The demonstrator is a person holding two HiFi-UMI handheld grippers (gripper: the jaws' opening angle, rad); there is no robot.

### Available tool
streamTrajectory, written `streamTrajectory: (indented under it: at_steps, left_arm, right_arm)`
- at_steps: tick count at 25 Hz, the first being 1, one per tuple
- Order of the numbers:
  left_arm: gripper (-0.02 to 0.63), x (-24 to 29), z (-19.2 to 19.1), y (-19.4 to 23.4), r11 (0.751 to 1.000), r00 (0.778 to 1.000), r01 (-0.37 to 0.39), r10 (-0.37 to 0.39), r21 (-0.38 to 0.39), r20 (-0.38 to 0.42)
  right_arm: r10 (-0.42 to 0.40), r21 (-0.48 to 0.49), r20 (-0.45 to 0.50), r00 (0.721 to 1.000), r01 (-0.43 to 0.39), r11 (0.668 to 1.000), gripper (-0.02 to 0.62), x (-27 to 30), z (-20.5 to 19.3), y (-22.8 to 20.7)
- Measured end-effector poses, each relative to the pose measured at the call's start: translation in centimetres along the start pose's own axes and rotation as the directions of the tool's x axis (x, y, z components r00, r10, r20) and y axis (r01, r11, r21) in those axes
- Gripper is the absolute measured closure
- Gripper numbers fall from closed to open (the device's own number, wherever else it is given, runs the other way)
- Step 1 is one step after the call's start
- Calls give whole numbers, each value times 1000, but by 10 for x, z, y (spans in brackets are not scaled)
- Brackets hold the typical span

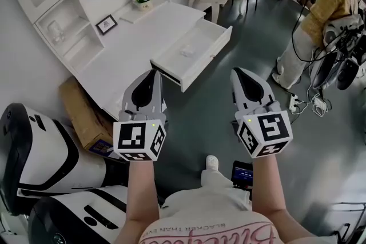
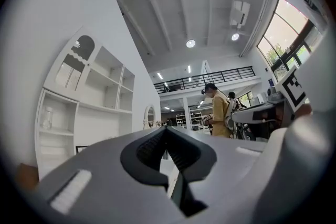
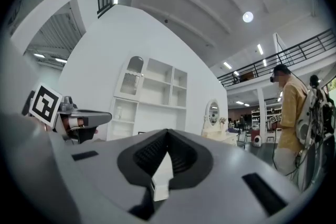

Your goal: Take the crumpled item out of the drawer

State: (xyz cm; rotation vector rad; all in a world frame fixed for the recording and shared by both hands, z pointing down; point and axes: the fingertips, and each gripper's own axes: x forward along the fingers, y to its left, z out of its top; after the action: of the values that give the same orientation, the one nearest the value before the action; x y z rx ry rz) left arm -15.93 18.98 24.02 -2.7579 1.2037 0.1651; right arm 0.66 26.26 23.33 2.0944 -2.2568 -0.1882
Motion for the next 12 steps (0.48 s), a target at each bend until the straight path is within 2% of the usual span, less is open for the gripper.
streamTrajectory:
  at_steps: [12]
  left_arm:
    - [598,109,-17,-1,997,996,-82,83,9,-23]
  right_arm:
    - [98,4,-23,995,-98,995,589,90,-18,-89]
